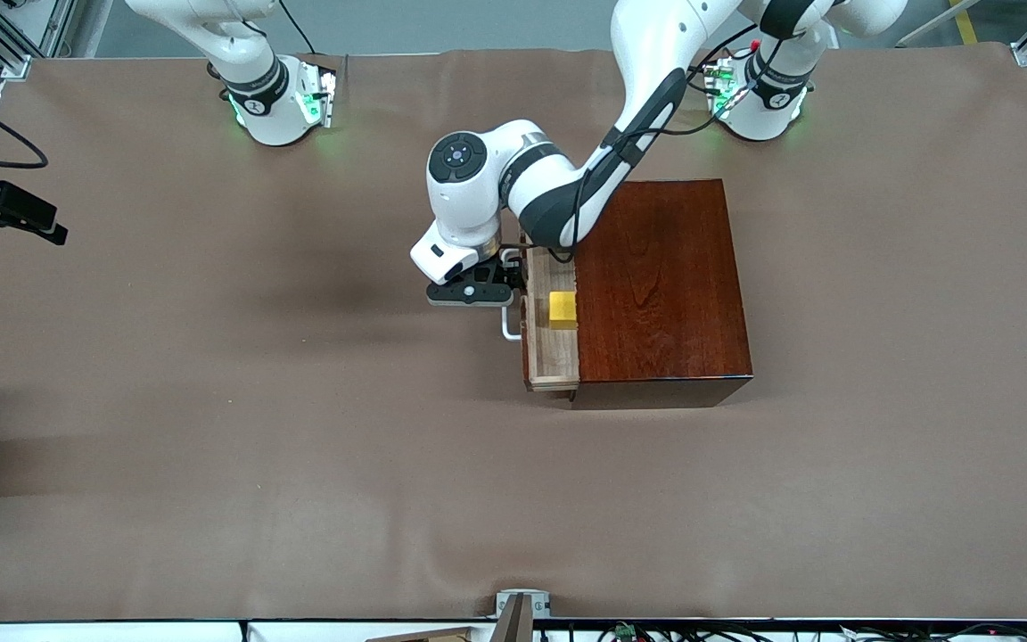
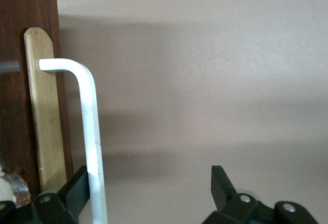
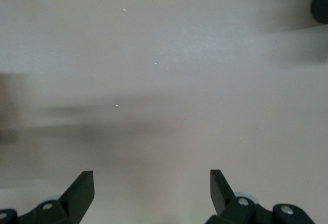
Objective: Open drawer, take yellow block, close drawer
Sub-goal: 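Pull the drawer open by its handle with the left gripper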
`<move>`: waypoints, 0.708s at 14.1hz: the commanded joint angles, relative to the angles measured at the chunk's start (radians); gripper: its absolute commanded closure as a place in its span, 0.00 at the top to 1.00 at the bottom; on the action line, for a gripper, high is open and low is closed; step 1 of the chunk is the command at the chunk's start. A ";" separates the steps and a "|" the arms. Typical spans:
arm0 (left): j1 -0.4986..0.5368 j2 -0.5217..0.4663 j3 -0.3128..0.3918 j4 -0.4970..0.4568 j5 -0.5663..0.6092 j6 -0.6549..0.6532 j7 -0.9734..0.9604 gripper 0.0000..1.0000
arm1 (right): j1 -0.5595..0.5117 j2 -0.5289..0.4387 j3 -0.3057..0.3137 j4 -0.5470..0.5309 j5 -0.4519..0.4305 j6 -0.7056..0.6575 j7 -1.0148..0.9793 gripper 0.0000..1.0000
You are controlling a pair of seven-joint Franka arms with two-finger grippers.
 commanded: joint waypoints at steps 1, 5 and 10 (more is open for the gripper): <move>-0.018 0.070 -0.011 0.067 -0.034 0.157 -0.007 1.00 | -0.006 0.066 0.007 0.048 0.064 0.000 0.019 1.00; -0.031 0.066 -0.022 0.070 -0.034 0.163 -0.012 1.00 | 0.025 0.158 0.012 0.125 0.069 -0.001 0.087 1.00; -0.031 0.064 -0.022 0.084 -0.036 0.177 -0.012 1.00 | 0.094 0.197 0.012 0.133 0.055 0.002 0.248 1.00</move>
